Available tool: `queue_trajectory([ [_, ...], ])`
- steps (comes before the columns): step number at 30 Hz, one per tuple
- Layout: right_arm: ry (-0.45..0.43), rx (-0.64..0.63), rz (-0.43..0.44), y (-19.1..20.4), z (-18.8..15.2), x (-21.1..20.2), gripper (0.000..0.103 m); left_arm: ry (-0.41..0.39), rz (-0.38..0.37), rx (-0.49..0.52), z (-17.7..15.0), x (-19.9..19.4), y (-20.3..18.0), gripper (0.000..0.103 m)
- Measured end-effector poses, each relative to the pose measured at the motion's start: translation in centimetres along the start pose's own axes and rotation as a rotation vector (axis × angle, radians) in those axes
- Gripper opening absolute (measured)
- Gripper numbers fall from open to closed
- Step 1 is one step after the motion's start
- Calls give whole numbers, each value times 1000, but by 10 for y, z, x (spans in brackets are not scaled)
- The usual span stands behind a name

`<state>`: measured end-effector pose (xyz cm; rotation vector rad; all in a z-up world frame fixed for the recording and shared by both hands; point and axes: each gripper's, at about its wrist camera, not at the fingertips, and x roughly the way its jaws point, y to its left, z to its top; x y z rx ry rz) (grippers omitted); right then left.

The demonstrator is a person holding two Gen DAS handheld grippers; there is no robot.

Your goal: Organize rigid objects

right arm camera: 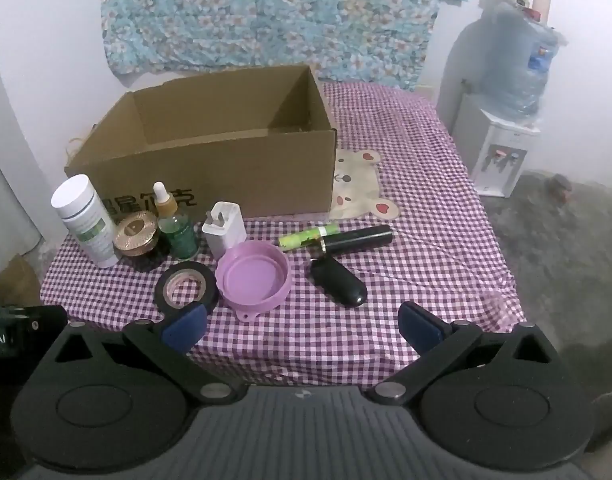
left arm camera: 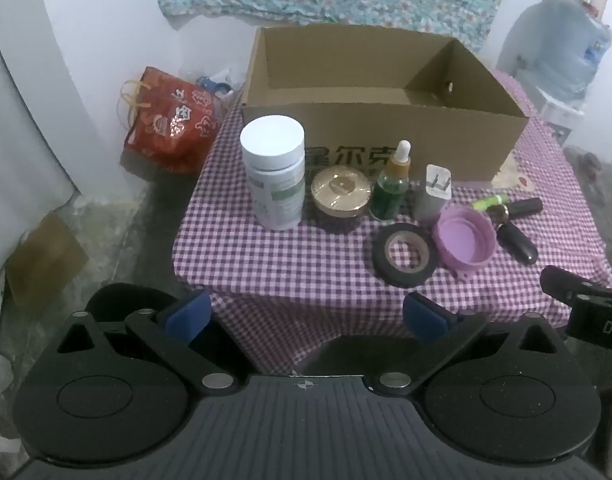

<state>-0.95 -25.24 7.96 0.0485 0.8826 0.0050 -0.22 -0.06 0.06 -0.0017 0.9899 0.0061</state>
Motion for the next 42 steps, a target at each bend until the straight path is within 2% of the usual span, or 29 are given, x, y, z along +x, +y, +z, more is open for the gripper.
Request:
queue_trajectory([
  [42, 0, -26, -1, 8, 2, -1, 103, 31, 9, 3, -4, 4, 1, 103],
])
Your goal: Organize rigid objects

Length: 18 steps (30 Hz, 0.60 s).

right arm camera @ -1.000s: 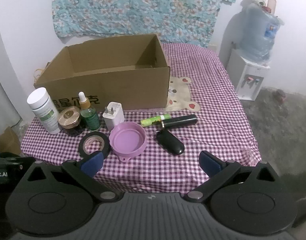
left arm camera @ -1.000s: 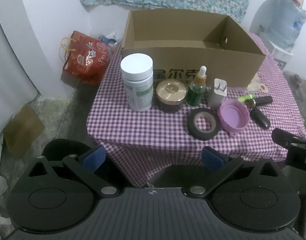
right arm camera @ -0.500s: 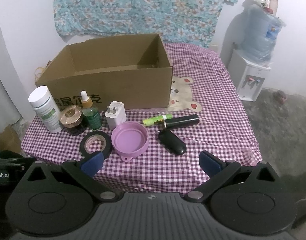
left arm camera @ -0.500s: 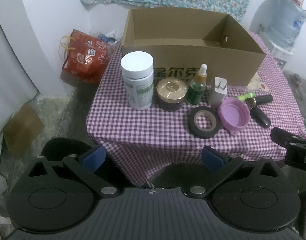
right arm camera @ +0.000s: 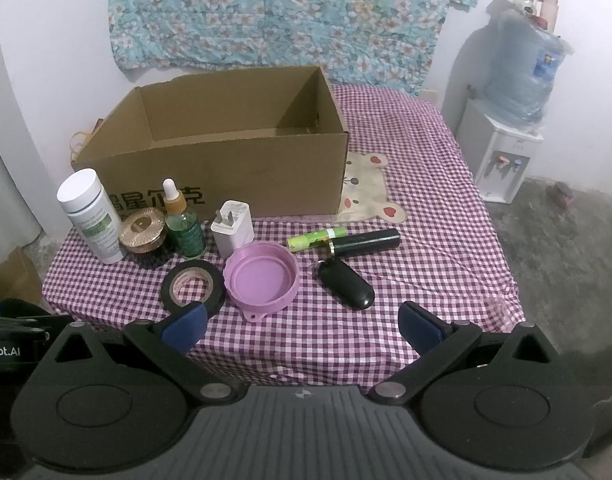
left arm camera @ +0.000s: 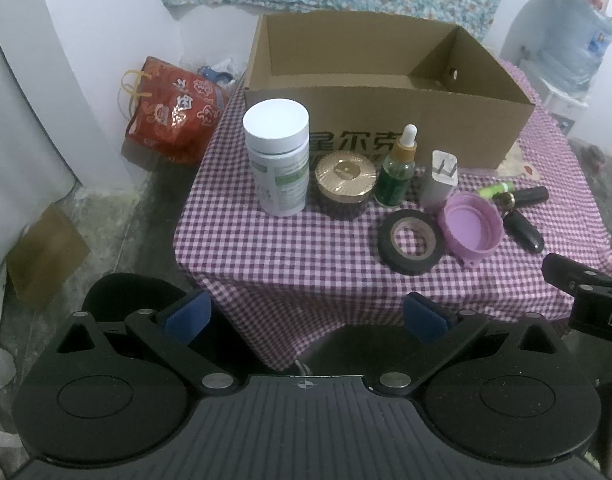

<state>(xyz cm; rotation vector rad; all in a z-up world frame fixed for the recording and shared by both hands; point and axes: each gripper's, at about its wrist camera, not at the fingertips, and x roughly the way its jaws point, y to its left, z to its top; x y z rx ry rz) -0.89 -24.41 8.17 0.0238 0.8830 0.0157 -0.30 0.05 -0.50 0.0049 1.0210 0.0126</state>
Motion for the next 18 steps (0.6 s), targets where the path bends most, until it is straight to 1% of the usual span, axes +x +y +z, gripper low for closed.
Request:
queue_trajectory([
  [18, 0, -11, -1, 3, 0, 1, 103, 2, 0, -1, -1, 0, 1, 103],
])
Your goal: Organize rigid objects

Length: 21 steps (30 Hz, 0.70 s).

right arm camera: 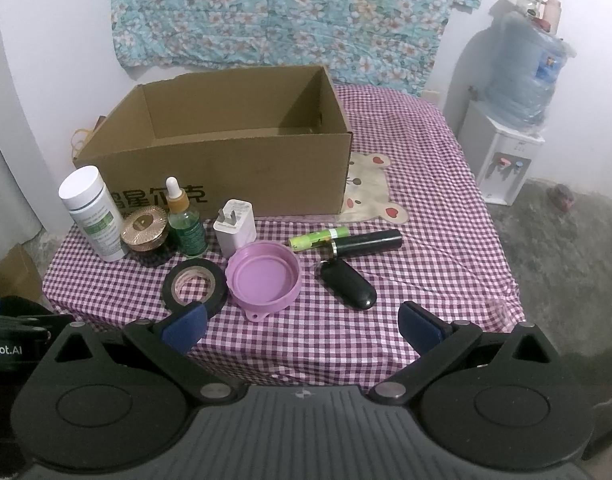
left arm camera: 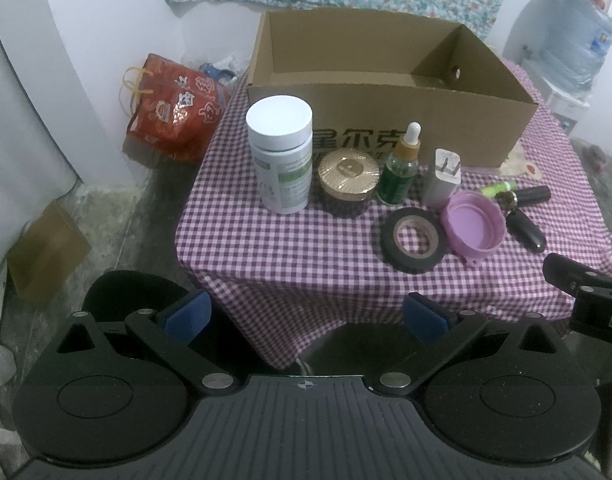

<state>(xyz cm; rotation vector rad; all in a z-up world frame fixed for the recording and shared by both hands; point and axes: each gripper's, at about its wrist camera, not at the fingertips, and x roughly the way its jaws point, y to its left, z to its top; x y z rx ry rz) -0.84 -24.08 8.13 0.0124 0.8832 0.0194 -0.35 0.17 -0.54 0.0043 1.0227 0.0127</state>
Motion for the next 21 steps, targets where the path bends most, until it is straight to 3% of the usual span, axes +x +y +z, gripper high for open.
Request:
queue_trajectory([
  [21, 16, -28, -25, 5, 3, 8, 103, 37, -2, -2, 3, 12, 0, 103],
])
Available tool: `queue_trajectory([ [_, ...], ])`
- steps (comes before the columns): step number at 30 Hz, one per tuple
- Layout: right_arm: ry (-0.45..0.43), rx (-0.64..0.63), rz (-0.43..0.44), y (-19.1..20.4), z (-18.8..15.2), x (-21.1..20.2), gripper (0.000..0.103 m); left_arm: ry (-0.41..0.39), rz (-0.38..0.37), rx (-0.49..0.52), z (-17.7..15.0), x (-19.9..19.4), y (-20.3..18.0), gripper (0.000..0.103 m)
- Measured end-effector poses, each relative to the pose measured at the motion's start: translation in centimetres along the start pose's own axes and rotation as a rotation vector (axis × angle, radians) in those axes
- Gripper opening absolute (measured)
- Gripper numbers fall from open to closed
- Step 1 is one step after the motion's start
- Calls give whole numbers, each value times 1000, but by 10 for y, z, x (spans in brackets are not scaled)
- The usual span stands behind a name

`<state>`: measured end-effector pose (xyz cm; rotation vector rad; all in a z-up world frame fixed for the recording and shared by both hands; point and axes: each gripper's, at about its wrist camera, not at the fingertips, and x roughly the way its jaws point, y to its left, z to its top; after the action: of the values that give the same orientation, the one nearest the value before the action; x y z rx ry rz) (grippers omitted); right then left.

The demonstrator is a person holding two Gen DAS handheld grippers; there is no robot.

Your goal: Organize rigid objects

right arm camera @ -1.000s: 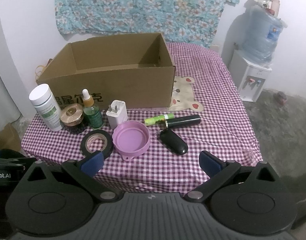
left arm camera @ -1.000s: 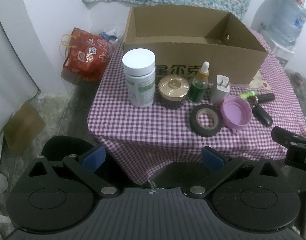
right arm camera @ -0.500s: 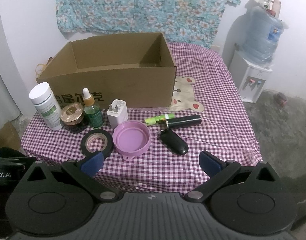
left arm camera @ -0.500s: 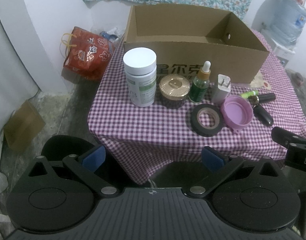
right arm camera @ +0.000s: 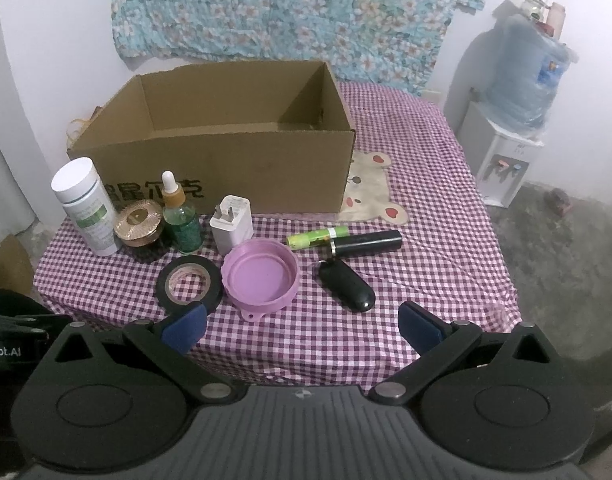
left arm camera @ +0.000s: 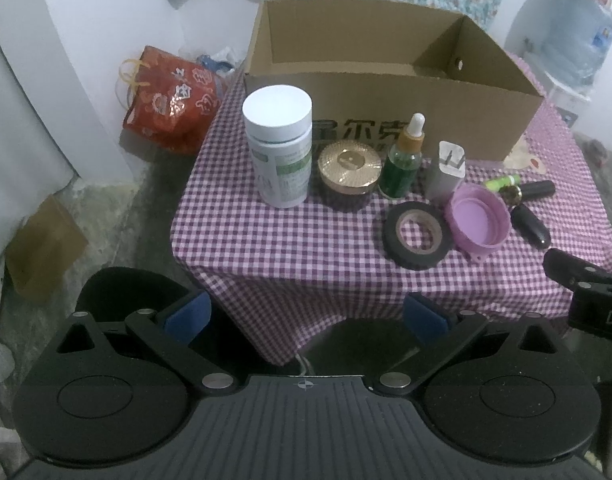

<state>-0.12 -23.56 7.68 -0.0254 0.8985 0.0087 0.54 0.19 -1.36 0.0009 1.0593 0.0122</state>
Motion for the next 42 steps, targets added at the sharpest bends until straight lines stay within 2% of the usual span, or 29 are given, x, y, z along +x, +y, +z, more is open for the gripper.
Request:
queue_trajectory([
  [6, 20, -10, -9, 1, 4, 8, 103, 32, -8, -5, 3, 12, 2, 103],
  [21, 53, -14, 56, 1, 13, 32, 103, 117, -24, -9, 15, 49, 3, 103],
  [26, 50, 19, 103, -13, 13, 40, 103, 31, -95, 14, 18, 43, -2, 103],
  [31, 29, 60, 108, -41, 11, 44, 103, -112, -267, 87, 20, 30, -14, 103],
  [34, -10, 82, 107, -61, 11, 43, 103, -150, -333, 144, 26, 31, -28, 103],
  [39, -37, 119, 157, -93, 16, 51, 97, -198, -368, 274, 38, 30, -61, 102],
  [42, -21, 135, 212, -107, 19, 62, 90, -169, -408, 361, 46, 34, -87, 102],
])
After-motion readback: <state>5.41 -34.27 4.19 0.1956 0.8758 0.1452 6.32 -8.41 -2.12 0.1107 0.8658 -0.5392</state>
